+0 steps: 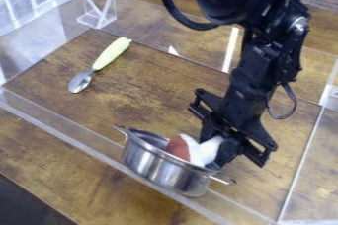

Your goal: Remove the mushroom from the silver pot and put it on the table

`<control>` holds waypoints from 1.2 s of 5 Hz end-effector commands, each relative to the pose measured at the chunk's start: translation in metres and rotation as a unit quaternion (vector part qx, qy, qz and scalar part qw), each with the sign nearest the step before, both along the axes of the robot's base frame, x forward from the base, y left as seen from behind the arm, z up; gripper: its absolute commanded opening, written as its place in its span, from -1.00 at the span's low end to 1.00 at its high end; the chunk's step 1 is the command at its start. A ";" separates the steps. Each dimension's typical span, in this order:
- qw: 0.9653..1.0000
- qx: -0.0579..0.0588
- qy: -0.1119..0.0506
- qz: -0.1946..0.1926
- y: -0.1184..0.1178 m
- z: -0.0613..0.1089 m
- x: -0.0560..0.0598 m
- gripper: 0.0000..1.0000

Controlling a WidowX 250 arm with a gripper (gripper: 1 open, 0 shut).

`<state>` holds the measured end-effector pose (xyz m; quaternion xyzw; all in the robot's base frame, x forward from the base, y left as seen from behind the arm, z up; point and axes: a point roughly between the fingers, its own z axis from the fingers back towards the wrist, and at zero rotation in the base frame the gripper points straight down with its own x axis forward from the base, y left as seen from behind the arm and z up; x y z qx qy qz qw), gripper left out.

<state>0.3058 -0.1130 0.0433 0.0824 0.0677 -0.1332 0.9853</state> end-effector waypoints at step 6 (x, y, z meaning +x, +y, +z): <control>0.990 -0.055 -0.127 0.008 -0.047 0.026 0.019 -1.00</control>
